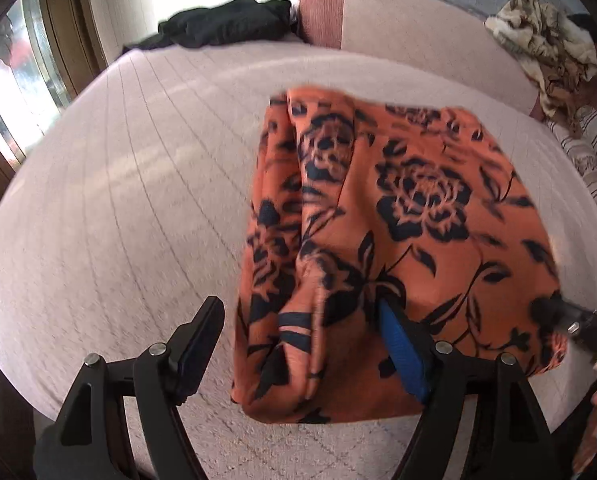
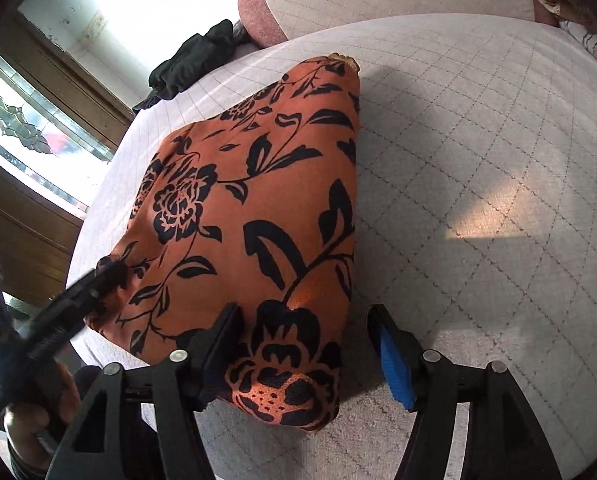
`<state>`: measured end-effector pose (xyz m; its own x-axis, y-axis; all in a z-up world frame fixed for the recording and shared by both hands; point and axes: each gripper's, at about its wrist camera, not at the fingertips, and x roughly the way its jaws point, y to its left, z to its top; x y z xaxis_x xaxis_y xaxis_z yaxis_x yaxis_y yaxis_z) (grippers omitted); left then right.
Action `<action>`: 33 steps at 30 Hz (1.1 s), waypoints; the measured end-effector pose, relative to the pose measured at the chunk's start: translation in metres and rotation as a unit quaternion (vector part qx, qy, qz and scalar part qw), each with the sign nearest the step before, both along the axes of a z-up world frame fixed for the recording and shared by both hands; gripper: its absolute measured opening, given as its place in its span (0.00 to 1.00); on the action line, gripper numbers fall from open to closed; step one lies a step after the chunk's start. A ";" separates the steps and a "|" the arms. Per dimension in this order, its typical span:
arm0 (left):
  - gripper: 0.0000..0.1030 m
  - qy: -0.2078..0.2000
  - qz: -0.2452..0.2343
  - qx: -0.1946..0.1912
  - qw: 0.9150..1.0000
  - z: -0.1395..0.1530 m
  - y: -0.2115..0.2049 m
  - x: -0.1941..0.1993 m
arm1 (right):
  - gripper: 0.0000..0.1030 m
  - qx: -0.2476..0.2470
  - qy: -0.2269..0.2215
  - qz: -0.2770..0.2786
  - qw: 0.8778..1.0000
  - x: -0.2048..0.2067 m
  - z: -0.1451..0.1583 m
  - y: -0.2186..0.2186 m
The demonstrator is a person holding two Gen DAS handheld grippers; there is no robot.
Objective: Fold small clothes
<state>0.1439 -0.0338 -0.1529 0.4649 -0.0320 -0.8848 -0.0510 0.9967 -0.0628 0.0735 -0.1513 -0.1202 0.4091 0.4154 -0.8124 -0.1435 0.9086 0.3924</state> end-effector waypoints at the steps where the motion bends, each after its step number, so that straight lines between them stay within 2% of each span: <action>1: 0.78 -0.012 0.010 -0.024 1.000 -0.002 0.006 -0.003 | 0.67 -0.005 -0.017 -0.008 1.000 -0.002 0.010 -0.001; 3: 0.78 -0.015 0.001 -0.010 1.000 0.003 0.003 -0.004 | 0.67 -0.007 -0.062 -0.017 0.998 -0.010 0.037 -0.002; 5: 0.77 -0.018 -0.009 -0.004 1.000 0.004 0.001 -0.003 | 0.68 0.020 -0.106 -0.013 0.994 -0.016 0.066 0.000; 8: 0.76 -0.011 0.004 -0.048 0.999 0.009 0.014 -0.004 | 0.75 0.057 -0.124 0.027 0.990 -0.006 0.083 0.028; 9: 0.72 -0.015 0.006 -0.057 0.998 0.013 0.020 -0.008 | 0.78 0.076 -0.110 0.039 0.990 0.000 0.075 0.036; 12: 0.71 -0.056 0.010 -0.079 0.995 0.045 0.037 -0.006 | 0.78 0.099 0.026 0.057 0.993 0.019 0.007 0.051; 13: 0.71 -0.064 0.011 -0.087 0.994 0.053 0.042 0.000 | 0.78 0.105 0.022 0.055 0.993 0.016 -0.003 0.051; 14: 0.71 -0.067 0.010 -0.098 0.993 0.059 0.045 0.009 | 0.78 0.101 -0.005 0.060 0.993 0.010 0.000 0.052; 16: 0.67 -0.060 0.007 -0.110 0.992 0.061 0.046 0.038 | 0.79 0.080 -0.015 0.075 0.994 0.006 0.004 0.059; 17: 0.61 -0.050 0.005 -0.104 0.993 0.058 0.042 0.053 | 0.79 0.078 -0.015 0.079 0.994 0.007 0.003 0.059; 18: 0.48 -0.036 -0.003 -0.106 0.994 0.055 0.038 0.066 | 0.79 0.084 -0.013 0.078 0.993 0.007 0.003 0.058; 19: 0.45 -0.020 -0.009 -0.118 0.993 0.049 0.034 0.076 | 0.79 0.091 -0.013 0.077 0.993 0.007 0.002 0.055; 23: 0.45 0.023 -0.016 -0.110 0.994 0.021 0.021 0.104 | 0.79 0.108 -0.020 0.077 0.991 0.008 -0.001 0.050; 24: 0.41 0.026 -0.019 -0.102 0.994 0.015 0.019 0.109 | 0.79 0.107 -0.022 0.078 0.991 0.009 -0.002 0.052; 25: 0.21 0.023 -0.027 -0.095 0.995 0.012 0.018 0.112 | 0.79 0.105 -0.023 0.080 0.991 0.008 -0.001 0.053; 26: 0.18 0.019 -0.032 -0.088 0.995 0.011 0.017 0.112 | 0.79 0.103 -0.024 0.082 0.991 0.008 -0.001 0.052; 31: 0.19 -0.021 -0.039 -0.090 0.995 0.000 0.021 0.098 | 0.79 0.106 -0.025 0.094 0.990 0.008 -0.002 0.051; 33: 0.22 -0.018 -0.030 -0.099 0.995 0.005 0.024 0.095 | 0.79 0.104 -0.027 0.094 0.990 0.006 -0.002 0.051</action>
